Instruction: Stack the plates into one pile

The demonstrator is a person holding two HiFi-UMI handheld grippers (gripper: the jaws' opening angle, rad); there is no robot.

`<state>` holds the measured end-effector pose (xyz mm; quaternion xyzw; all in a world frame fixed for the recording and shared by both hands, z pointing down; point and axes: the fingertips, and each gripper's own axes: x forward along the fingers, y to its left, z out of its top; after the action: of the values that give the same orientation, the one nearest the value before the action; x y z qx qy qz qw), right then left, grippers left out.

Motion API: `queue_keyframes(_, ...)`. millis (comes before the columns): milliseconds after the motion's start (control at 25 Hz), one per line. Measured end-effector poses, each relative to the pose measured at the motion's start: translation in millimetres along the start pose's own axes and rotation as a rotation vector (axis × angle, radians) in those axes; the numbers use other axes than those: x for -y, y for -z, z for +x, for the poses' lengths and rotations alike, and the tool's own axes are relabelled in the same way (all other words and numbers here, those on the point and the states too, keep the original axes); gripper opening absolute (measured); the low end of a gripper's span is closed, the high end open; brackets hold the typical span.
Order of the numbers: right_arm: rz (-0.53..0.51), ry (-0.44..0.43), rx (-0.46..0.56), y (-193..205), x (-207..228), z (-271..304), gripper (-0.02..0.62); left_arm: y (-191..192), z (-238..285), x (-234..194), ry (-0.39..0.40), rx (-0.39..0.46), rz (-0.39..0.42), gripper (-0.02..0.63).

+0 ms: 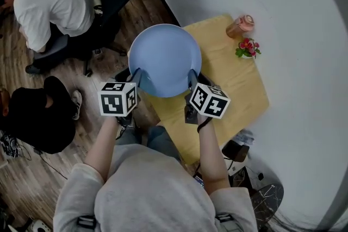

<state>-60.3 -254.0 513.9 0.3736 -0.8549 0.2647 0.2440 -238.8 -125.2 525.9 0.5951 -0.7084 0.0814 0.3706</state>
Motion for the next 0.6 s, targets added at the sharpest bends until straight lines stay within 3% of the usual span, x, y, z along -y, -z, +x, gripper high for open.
queue_keyframes(600, -0.013, 0.066, -0.135, 43.9, 6.9, 47.3, 0.069, 36.9, 42.7, -33.4, -0.031, -0.14, -0.014, 0.169)
